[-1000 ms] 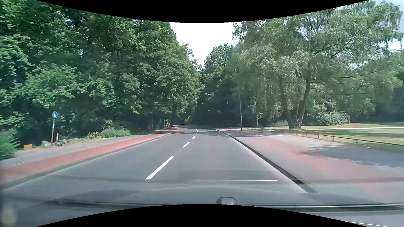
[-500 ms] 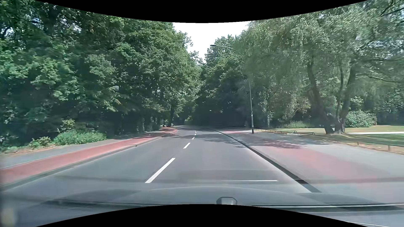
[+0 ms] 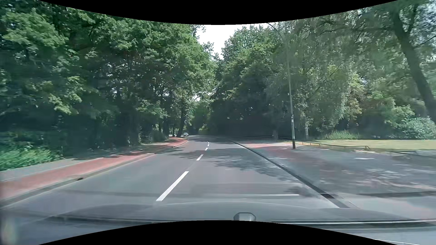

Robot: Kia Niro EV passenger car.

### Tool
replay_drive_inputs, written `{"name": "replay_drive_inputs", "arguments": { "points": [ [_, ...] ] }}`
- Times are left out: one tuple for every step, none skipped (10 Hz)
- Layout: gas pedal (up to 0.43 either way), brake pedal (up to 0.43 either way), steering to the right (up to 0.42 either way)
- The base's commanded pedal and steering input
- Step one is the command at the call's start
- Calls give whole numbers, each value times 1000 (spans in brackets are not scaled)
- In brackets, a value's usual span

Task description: Follow the waypoints while adhering to traffic rules and regulations

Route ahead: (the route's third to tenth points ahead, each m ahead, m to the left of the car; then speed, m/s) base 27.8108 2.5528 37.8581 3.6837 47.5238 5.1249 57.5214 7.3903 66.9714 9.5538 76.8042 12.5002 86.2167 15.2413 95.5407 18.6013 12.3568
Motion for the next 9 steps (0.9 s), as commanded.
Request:
{"name": "replay_drive_inputs", "arguments": {
  "points": [
    [150, 18, -12],
    [150, 18, -12],
    [157, 18, -12],
    [157, 18, -12],
    [157, 18, -12],
    [150, 18, -13],
    [150, 18, -13],
    [150, 18, -15],
    [150, 18, -16]
  ]
}}
